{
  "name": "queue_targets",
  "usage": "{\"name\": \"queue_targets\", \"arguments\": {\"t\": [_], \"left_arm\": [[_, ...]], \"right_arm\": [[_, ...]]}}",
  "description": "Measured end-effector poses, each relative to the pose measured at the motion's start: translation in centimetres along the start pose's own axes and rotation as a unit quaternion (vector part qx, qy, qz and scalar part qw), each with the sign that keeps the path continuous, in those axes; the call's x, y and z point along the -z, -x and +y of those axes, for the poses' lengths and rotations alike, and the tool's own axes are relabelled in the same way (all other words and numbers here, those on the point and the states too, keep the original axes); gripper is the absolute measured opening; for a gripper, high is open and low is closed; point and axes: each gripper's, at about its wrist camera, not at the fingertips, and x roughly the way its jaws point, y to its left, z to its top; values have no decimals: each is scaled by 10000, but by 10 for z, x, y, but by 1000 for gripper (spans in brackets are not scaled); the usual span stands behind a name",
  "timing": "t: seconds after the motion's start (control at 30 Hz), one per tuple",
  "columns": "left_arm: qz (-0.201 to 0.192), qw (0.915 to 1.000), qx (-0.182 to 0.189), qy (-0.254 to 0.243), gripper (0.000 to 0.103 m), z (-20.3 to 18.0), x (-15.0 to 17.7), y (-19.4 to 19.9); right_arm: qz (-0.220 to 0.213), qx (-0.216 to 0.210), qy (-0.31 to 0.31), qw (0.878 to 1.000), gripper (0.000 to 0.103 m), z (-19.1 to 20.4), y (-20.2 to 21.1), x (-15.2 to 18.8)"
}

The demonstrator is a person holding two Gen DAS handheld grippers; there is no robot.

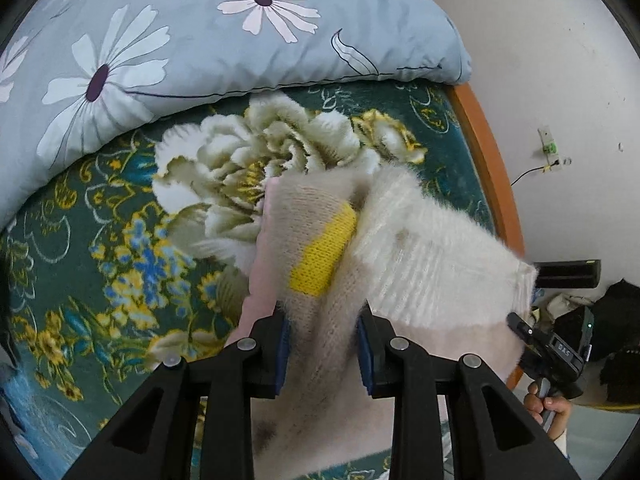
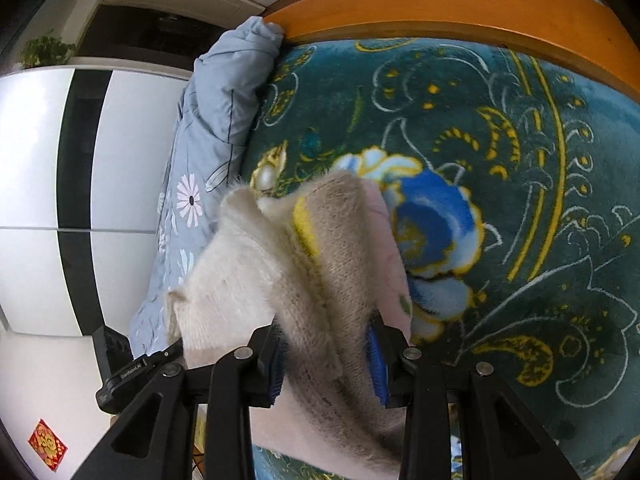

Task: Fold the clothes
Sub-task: 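Lower the folded sweater onto the folded pink garment with both grippers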

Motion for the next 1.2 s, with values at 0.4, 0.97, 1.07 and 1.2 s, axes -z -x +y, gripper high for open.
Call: {"name": "queue_targets", "arguments": {"t": [0.4,0.97,1.07,1.2], "left_arm": [[90,9998,-143,51,39,4,-7,-10],[-600,9822,-704,-1635,40,-68,15,51],[-275,9705,-807,-2257,40,-83,28,31],[-64,9723,-838,-2182,40,-72,34,11]], "right_arm": [[-74,-78,-319,9994,47,-12,-4,2],[-628,1004,1427,9827,47,66,46,41],[-225,797,1869,9789,47,78,24,61],[-184,1119,1694,9790,44,58,9,58]]}}
